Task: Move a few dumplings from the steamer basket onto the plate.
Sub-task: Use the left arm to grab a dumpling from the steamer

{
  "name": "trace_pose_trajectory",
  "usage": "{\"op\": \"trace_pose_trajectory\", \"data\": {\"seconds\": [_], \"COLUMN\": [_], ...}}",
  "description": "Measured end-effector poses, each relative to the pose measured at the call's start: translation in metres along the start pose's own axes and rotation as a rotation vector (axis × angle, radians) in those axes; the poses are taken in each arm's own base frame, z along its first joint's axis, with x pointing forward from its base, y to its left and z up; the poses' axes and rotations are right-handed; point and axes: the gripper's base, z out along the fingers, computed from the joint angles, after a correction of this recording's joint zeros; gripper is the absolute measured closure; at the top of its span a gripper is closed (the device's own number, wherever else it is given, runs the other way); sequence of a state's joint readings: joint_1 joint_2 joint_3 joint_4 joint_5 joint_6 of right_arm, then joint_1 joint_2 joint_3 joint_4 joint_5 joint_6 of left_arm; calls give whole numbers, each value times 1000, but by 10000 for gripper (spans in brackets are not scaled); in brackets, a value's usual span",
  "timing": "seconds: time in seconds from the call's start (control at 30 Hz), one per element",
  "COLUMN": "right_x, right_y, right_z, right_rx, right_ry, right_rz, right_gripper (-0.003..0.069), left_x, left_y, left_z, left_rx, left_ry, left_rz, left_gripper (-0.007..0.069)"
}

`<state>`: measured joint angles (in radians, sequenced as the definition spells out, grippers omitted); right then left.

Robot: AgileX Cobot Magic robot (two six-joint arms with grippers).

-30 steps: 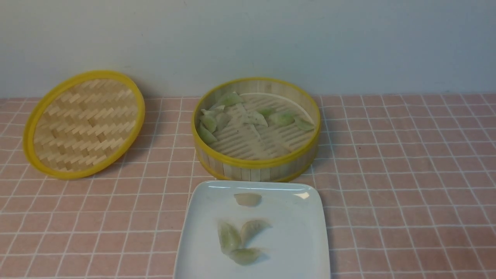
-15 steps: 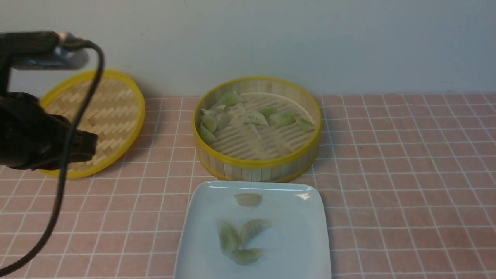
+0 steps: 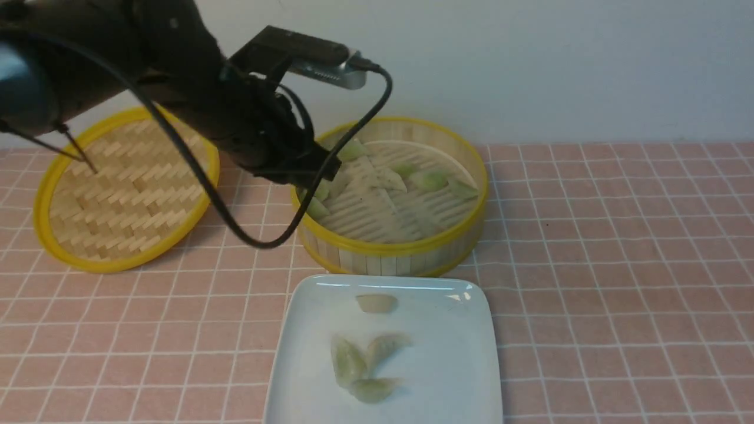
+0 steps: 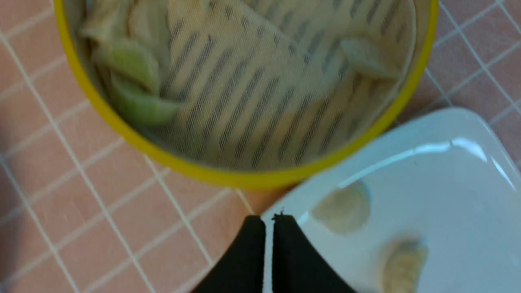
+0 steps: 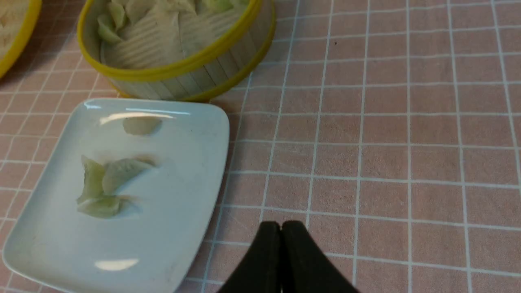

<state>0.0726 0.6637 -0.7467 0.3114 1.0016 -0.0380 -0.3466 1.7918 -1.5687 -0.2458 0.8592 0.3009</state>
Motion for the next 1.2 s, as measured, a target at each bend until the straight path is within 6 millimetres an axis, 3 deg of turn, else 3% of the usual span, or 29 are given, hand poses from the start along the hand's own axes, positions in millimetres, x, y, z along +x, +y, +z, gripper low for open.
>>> {"op": "trace_pose_trajectory", "data": {"seconds": [0.17,0.43,0.53,0.73,0.9,0.97,1.0,1.07,1.13,1.2], "right_x": [-5,-7,-7,-7,-7,-7,-7,-6,-5,-4], "right_y": [0,1,2,3,5,5,5,5,5,6], "right_z": [11,10,10,10,10,10,10,10,10,10], "right_rx": [-12,-22,-29,-40,-62,-66,-66,-67,-69,-70], "right_ry": [46,27,27,28,28,30,32,40,54,62], "right_rz": [20,29,35,44,62,65,65,65,65,65], "right_gripper": [673,673,673,673,673,673,673,673,673,673], "left_x": [-39,-53,-53,-46,-40,-39,-39,-40,-42,-44], "left_y": [0,13,16,22,25,25,25,25,25,24], "left_z": [46,136,156,185,195,195,195,193,189,184], "left_rx": [-12,13,14,3,-19,-20,-19,-19,-22,-21], "left_ry": [-76,-58,-53,-33,-6,-2,1,0,-4,-11], "left_rz": [43,4,5,18,41,42,43,44,47,49], "left_gripper": [450,193,157,155,208,308,407,533,595,608]}}
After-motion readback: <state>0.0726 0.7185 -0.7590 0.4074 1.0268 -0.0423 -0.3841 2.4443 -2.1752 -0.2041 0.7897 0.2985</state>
